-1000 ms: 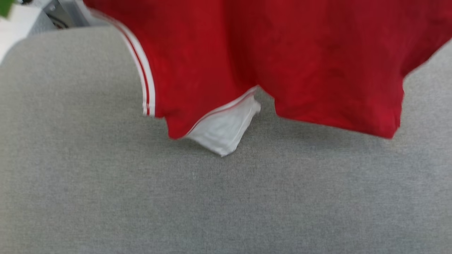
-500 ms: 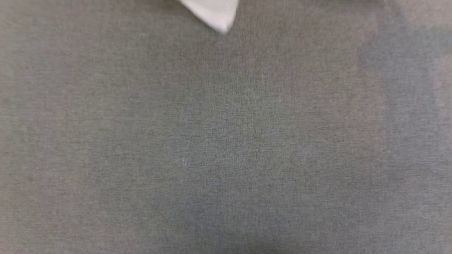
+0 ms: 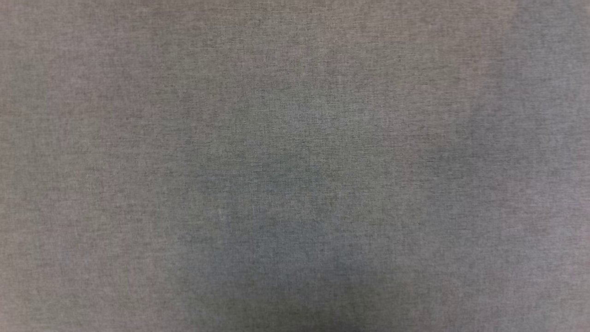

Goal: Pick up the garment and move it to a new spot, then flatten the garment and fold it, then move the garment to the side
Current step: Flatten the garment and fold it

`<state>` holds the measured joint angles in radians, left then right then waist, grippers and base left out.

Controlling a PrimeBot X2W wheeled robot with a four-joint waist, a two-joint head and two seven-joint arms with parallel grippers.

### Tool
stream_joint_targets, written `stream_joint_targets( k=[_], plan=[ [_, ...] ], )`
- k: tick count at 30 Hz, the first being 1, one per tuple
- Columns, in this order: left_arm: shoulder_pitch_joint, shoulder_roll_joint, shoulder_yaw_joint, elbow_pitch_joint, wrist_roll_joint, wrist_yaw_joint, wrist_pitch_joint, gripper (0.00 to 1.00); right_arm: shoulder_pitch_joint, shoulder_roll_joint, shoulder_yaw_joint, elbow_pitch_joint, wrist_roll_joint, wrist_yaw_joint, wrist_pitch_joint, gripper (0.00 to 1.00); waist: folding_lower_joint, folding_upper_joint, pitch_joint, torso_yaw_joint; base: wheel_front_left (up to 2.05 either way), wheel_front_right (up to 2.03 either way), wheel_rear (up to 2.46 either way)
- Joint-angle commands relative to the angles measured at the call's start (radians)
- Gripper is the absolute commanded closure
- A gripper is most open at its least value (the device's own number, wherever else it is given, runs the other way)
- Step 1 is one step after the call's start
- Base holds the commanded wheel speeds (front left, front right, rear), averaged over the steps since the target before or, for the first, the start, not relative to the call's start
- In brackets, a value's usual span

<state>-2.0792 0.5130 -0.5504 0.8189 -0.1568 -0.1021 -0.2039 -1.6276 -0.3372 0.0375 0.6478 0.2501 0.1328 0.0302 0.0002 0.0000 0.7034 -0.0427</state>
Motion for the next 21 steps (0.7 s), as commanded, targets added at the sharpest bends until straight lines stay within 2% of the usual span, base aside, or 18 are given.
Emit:
stream_joint_targets(
  k=[1, 8, 16, 21],
  plan=[
    [0.022, 0.003, 0.005, 0.02, -0.009, 0.004, -0.015, 1.0, -0.003, -0.007, 0.008, 0.023, -0.006, -0.002, -0.016, 1.0, -0.0002, 0.0, 0.007, 0.008, 0.0, 0.0, 0.0],
    [0.28, -0.079, 0.007, 0.038, -0.117, -0.017, -0.056, 1.0, 0.104, -0.014, 0.096, 0.107, 0.026, -0.002, -0.096, 1.0, -0.0002, 0.0, -0.018, 0.051, 0.0, 0.0, 0.0],
    [0.715, -0.136, 0.021, -0.197, -0.171, -0.019, -0.058, 1.0, 0.333, -0.035, 0.176, 0.136, 0.137, -0.002, -0.171, 1.0, -0.0002, 0.0, -0.133, 0.092, 0.0, 0.0, 0.0],
    [0.993, -0.146, 0.001, -0.302, -0.184, -0.01, -0.058, 1.0, 0.515, -0.05, 0.213, 0.109, 0.213, -0.002, -0.177, 1.0, -0.0002, 0.0, -0.231, 0.107, 0.0, 0.0, 0.0]
  ],
)
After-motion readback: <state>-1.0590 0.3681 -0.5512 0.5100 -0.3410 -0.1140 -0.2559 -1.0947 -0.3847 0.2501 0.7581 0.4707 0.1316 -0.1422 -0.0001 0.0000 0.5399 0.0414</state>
